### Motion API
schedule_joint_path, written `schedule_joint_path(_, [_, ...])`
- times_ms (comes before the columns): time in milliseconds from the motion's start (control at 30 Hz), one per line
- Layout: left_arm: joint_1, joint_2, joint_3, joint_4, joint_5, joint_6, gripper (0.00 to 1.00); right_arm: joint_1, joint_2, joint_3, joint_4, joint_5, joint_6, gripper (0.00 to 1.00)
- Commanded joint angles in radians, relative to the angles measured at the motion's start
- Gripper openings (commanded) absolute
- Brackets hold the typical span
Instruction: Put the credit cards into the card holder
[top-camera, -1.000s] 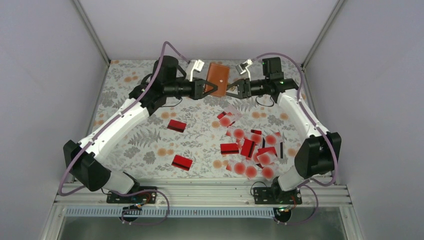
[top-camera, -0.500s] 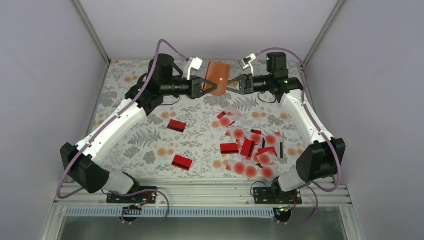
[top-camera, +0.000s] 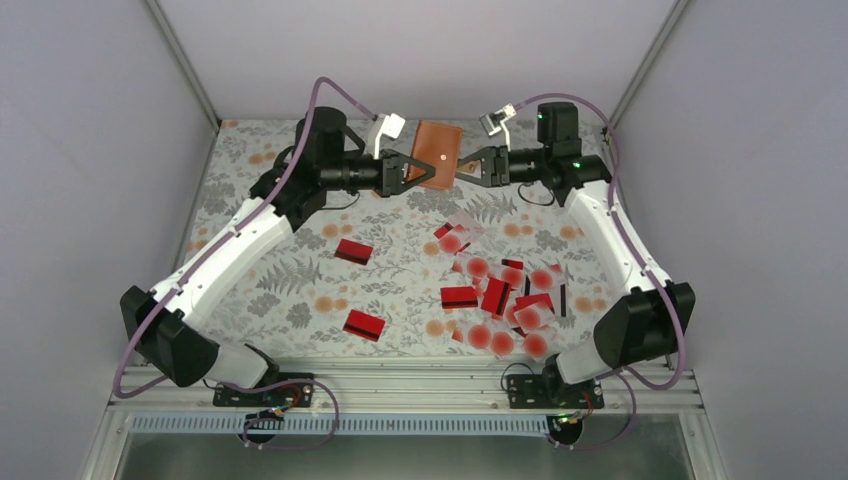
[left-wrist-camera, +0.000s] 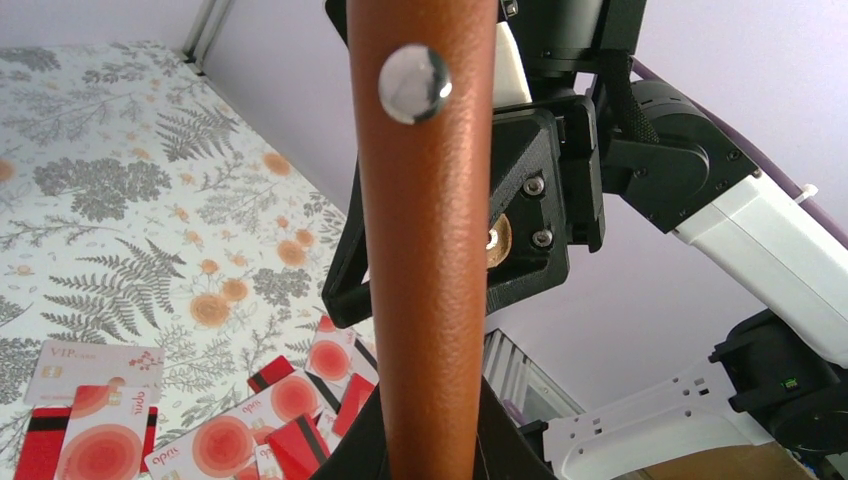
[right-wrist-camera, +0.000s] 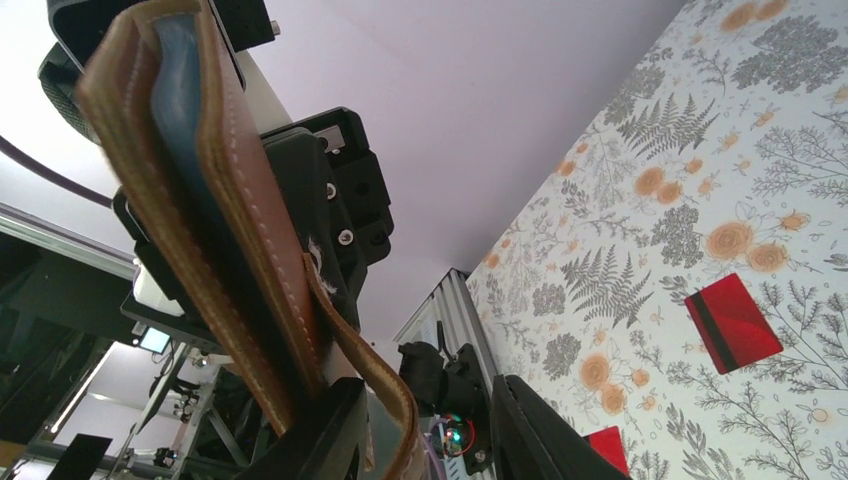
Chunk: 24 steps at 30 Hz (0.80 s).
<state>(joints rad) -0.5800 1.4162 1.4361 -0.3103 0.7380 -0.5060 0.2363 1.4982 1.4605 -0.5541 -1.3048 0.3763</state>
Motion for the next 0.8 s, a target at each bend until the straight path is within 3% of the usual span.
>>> schedule_joint_path(0, [0.002,0.004,0.006,-0.041,-0.027,0.013,0.02,0.003,-0.053,0.053,0.048,-0.046,0.034,0.32])
schedule_joint_path(500, [0.013,0.025,0.000,-0.037,-0.019,0.015,0.02,-0.019,-0.079,0.036,0.056,-0.042,0.049,0.29])
schedule_joint_path(767, [0.014,0.046,-0.005,-0.017,-0.006,0.010,0.02,-0.020,-0.080,0.012,0.080,-0.069,0.059,0.19])
